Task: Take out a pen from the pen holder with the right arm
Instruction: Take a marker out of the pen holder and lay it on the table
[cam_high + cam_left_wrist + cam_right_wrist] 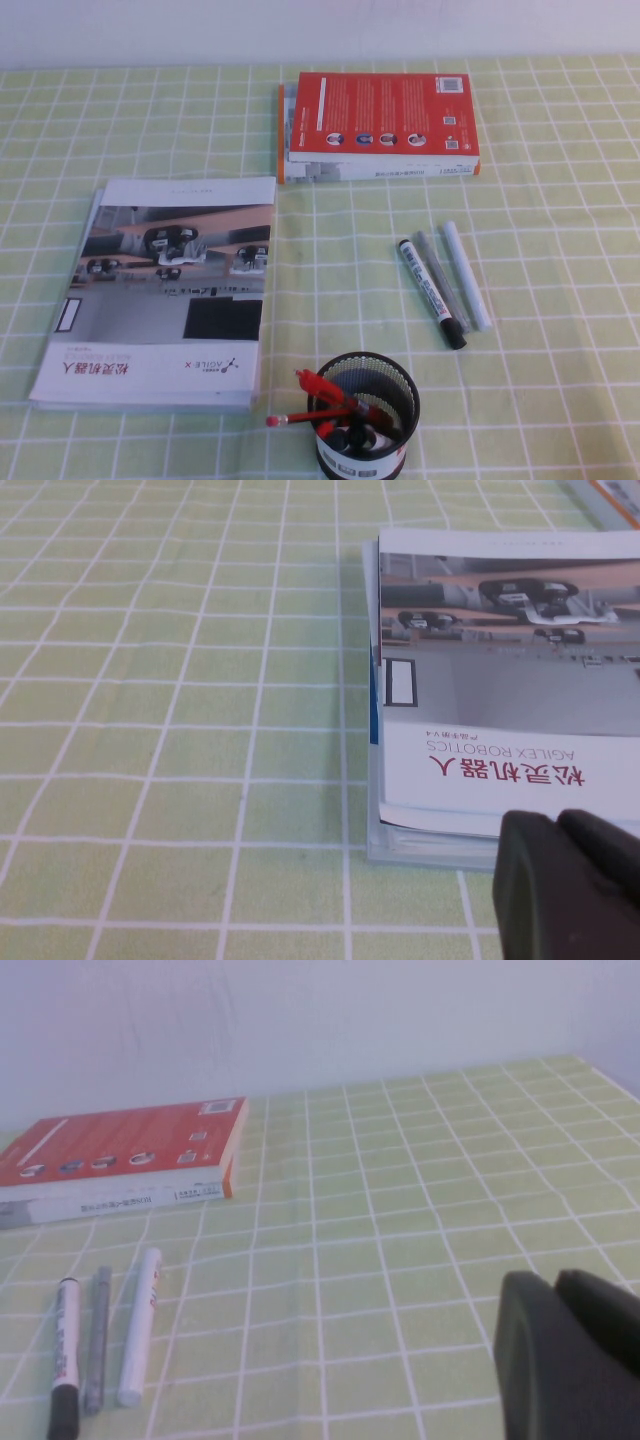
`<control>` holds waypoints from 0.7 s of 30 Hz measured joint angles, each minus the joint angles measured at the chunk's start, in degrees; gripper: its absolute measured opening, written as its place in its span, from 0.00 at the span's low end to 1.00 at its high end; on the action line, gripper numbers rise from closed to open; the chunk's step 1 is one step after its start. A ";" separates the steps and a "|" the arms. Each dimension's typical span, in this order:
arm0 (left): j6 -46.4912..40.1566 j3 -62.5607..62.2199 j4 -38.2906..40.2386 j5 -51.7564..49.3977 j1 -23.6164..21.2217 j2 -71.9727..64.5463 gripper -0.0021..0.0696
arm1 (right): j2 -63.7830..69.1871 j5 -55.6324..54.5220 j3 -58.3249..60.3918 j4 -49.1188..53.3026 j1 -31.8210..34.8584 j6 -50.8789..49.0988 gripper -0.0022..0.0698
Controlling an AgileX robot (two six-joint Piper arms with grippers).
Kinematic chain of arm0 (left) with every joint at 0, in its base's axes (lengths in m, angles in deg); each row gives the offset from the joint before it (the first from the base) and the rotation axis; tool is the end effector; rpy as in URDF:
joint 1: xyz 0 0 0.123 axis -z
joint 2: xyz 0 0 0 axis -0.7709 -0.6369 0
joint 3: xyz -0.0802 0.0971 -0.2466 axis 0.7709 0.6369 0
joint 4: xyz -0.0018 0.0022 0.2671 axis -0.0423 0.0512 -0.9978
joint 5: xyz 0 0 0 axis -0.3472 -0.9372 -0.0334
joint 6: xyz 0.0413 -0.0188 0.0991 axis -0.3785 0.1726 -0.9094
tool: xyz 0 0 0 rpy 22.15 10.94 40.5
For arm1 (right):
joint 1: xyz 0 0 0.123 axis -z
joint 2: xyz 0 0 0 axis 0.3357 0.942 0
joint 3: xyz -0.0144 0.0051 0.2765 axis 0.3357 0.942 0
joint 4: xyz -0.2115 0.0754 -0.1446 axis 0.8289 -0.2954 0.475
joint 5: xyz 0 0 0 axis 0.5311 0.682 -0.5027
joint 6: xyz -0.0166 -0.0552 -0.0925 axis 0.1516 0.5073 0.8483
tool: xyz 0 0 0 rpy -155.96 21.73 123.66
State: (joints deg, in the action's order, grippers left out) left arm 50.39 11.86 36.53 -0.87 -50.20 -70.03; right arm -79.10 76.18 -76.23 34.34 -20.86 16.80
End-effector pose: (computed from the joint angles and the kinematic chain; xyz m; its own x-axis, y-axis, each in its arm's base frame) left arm 0.0930 -0.0049 0.1646 -0.3018 0.0356 -0.9527 0.0543 0.9983 0.0202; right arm 0.0986 0.0023 0.1888 -0.0856 0.1684 -0.9820 -0.0085 0.9855 0.1697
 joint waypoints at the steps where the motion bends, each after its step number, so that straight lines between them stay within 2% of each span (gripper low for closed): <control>1: 0.00 0.00 0.00 0.00 0.00 0.00 0.02 | -0.12 0.31 0.00 0.00 0.00 0.00 0.01; 21: 0.00 0.00 0.00 0.00 0.00 0.00 0.02 | -0.15 9.95 0.00 1.77 0.00 0.00 0.01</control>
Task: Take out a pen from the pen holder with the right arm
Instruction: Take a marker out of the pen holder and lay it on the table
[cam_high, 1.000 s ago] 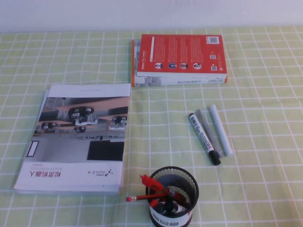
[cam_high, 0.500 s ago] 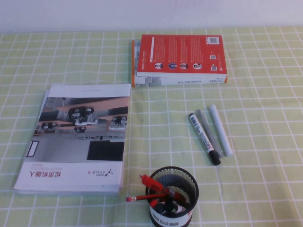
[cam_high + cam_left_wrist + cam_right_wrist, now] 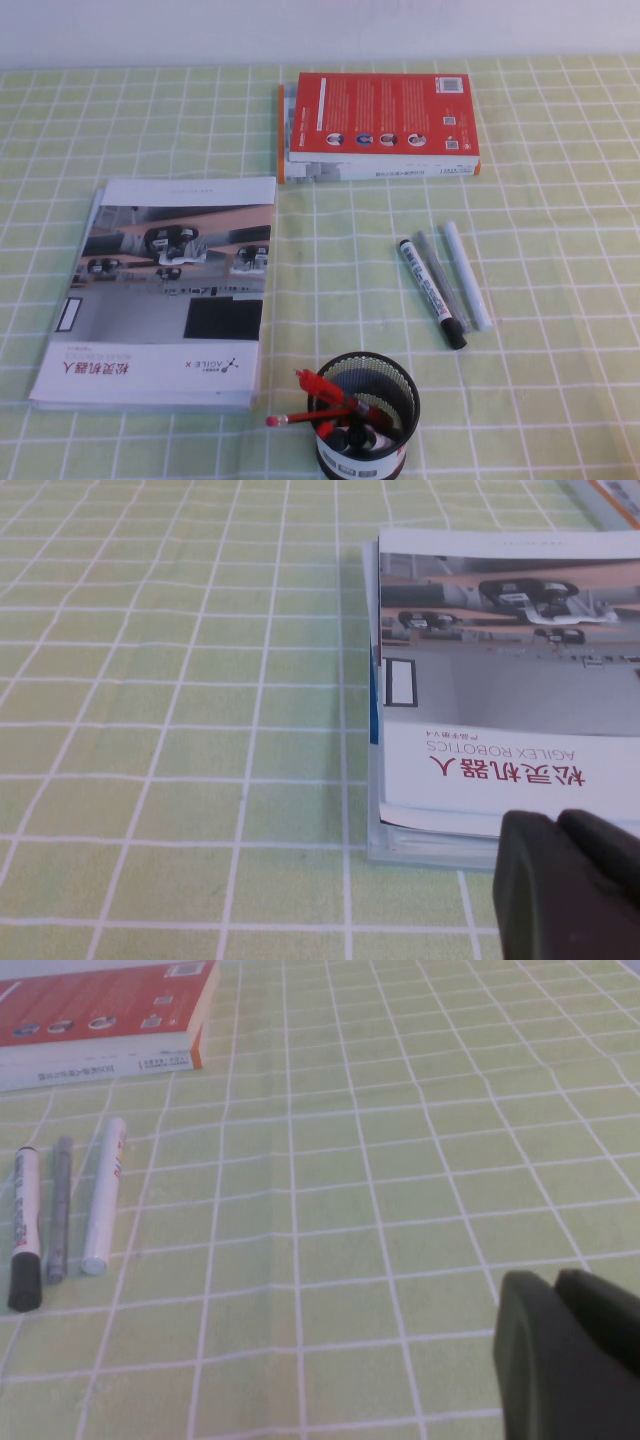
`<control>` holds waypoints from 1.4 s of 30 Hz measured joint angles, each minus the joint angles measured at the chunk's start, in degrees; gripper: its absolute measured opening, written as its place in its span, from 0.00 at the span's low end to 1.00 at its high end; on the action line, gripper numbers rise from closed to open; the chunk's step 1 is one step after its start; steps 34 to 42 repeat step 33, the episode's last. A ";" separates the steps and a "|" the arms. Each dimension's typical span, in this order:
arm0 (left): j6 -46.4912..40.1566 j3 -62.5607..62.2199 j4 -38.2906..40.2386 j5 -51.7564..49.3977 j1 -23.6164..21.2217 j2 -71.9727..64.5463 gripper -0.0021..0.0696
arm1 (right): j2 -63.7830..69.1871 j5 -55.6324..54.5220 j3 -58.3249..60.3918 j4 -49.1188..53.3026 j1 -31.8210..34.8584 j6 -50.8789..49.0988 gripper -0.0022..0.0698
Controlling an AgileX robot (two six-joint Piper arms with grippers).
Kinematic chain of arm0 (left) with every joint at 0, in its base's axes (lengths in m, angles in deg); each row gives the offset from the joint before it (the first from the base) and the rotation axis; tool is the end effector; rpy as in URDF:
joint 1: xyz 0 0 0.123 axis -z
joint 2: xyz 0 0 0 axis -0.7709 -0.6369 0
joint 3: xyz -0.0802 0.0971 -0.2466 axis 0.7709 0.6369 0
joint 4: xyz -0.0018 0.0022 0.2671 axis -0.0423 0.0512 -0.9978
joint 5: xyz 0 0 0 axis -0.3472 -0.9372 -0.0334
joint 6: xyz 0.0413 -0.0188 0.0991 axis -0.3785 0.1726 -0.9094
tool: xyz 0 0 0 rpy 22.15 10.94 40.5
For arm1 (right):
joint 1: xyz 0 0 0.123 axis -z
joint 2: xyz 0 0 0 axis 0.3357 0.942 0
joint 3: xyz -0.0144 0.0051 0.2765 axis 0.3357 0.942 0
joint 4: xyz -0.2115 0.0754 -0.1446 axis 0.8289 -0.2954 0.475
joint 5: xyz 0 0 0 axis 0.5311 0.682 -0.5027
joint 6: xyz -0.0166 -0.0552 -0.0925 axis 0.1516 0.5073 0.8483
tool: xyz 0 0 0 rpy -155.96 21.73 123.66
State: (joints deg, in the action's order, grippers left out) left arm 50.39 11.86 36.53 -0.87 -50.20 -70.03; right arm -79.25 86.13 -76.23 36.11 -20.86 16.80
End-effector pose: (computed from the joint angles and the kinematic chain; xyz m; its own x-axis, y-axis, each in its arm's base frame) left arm 0.0930 -0.0049 0.1646 -0.3018 0.0356 -0.9527 0.0543 0.9983 0.0202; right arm 0.0953 0.0013 0.1705 -0.2508 0.1355 -0.9585 0.0206 0.9907 0.1346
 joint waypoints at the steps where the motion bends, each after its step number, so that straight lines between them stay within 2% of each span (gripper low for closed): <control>1: 0.00 0.00 0.00 0.00 0.00 0.00 0.02 | 0.00 0.00 0.00 0.00 0.00 0.00 0.01; 8: 0.00 0.00 0.00 0.00 0.00 0.00 0.02 | 0.00 0.11 0.00 -0.54 0.00 0.59 0.01; 14: 0.00 0.00 0.00 0.00 0.00 0.00 0.02 | 0.00 1.88 0.00 -6.55 0.00 8.20 0.01; 20: 0.00 0.00 0.00 0.00 0.00 0.00 0.02 | 0.00 2.85 0.00 -7.52 0.00 11.78 0.01; 42: 0.00 0.00 0.00 0.00 0.00 0.00 0.02 | 0.00 2.89 0.00 -7.61 0.00 11.91 0.01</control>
